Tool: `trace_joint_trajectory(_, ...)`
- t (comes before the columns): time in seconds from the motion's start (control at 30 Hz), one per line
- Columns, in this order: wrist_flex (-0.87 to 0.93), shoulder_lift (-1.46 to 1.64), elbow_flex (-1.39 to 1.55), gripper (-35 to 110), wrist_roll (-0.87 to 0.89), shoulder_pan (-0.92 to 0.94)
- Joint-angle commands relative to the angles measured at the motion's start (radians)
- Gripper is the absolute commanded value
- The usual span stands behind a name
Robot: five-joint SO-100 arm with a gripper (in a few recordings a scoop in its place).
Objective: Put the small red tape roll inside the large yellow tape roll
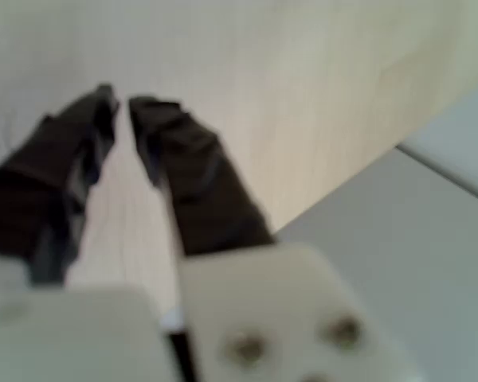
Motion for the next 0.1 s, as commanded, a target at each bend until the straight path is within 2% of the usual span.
trace_joint_trajectory(0.0, 0.021, 0.002, 0.109, 0, 0.026, 0.046)
trace_joint_trajectory(0.07, 0.021, 0.002, 0.109, 0, 0.026, 0.049)
